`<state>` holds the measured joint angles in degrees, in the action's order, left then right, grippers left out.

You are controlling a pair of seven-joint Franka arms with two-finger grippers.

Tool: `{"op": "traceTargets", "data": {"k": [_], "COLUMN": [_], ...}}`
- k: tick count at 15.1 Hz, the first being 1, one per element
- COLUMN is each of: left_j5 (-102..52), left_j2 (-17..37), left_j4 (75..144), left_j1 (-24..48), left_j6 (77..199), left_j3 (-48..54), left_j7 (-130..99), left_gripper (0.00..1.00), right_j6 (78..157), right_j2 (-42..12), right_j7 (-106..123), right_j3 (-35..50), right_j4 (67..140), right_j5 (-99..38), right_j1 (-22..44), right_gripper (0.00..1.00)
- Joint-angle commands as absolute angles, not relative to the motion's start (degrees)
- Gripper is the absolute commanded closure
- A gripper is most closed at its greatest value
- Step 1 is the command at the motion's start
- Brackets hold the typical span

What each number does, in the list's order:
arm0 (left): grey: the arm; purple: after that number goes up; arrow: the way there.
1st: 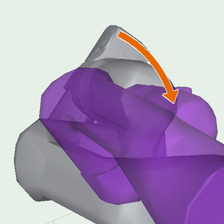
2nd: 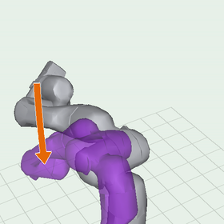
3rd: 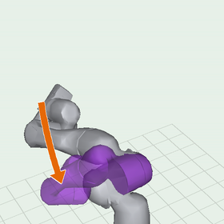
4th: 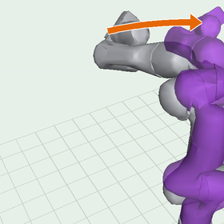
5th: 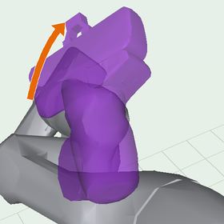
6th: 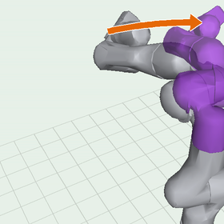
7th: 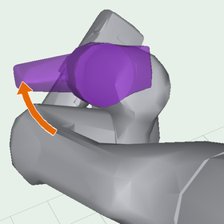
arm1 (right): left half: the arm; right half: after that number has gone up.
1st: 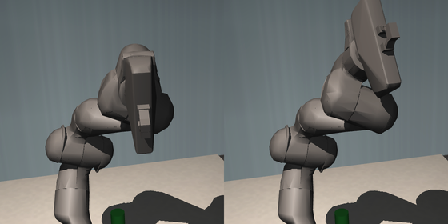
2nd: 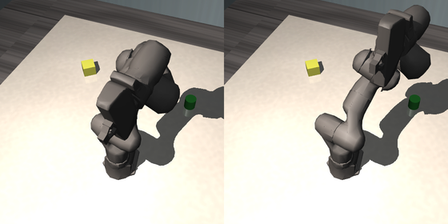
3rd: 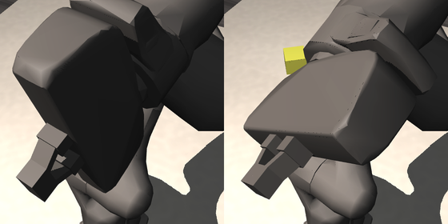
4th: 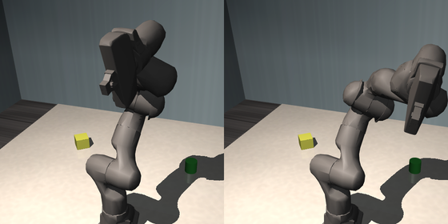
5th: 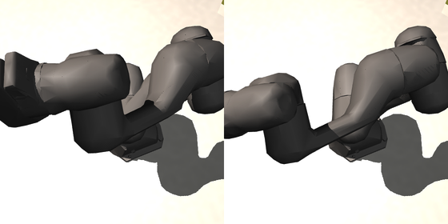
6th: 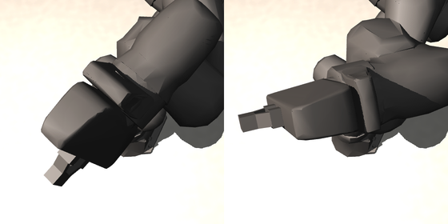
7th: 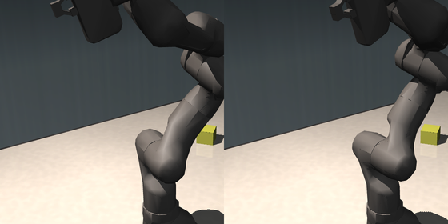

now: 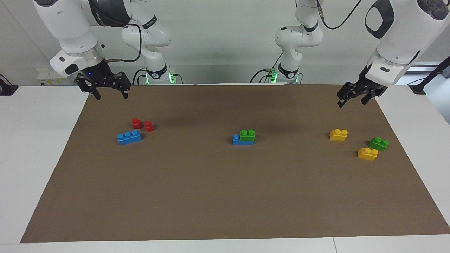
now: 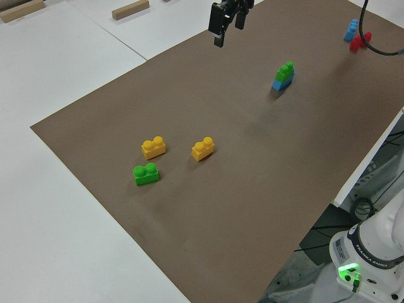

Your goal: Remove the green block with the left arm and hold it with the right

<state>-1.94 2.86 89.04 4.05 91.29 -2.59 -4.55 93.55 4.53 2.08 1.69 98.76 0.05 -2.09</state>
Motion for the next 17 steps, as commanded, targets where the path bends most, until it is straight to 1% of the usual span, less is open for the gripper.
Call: {"op": "traceTargets", "data": {"k": [1,5,8,10,12,14,17], "left_j5": [-2.7,-2.7,-2.7,-2.7,-2.7,-2.6,-2.6], "left_j2": [1.1,0.8,0.7,0.7,0.7,0.6,0.4], "left_j4": [90.5,90.5,90.5,90.3,90.3,90.4,90.5], "left_j1": [4.1,4.1,4.3,4.3,4.1,4.1,4.0], "left_j6": [91.1,91.1,90.9,91.1,91.0,90.9,90.6], "left_j3": [-3.1,-3.0,-3.0,-3.0,-3.0,-3.1,-3.1], "left_j7": [-4.1,-4.2,-4.2,-4.2,-4.1,-4.1,-4.2], "left_gripper": [0.0,0.0,0.0,0.0,0.0,0.0,0.0], "right_j6": [93.8,92.7,93.7,95.4,98.2,100.2,101.2], "right_j2": [4.8,4.9,4.9,4.8,4.7,4.1,1.1], "right_j7": [3.5,4.1,2.7,-9.8,-21.8,-32.0,-47.7], "right_j3": [2.1,2.1,2.1,2.8,3.0,3.1,3.1], "right_j4": [99.1,99.1,99.1,99.6,101.1,102.3,102.3], "right_j5": [0.6,0.5,0.4,0.3,0.1,-0.3,-6.6], "right_j1": [-3.0,-3.2,-3.3,-2.7,0.4,1.8,4.5], "right_gripper": [0.0,0.0,0.0,0.0,0.01,0.02,0.03]}}
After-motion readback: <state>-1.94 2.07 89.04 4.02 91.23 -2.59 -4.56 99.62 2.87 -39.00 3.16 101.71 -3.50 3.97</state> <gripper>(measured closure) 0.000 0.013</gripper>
